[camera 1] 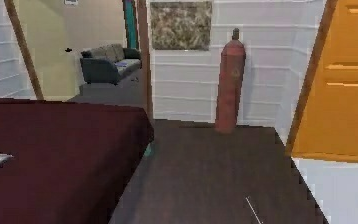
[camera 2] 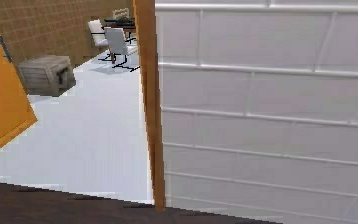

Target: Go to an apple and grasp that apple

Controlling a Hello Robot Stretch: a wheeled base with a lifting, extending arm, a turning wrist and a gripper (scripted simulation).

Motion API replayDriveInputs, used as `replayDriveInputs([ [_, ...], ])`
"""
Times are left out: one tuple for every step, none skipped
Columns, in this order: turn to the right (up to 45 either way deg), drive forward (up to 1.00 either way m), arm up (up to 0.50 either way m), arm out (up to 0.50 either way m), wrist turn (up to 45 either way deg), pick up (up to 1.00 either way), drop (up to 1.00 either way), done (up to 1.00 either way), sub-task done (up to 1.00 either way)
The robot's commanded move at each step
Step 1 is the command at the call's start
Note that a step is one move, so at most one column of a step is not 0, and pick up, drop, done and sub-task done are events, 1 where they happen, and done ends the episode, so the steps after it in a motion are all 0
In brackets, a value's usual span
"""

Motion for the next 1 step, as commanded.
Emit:
replayDriveInputs([
  [-3.0,0.0,0.0,0.0,0.0,0.0,0.0,0.0,0.0],
])
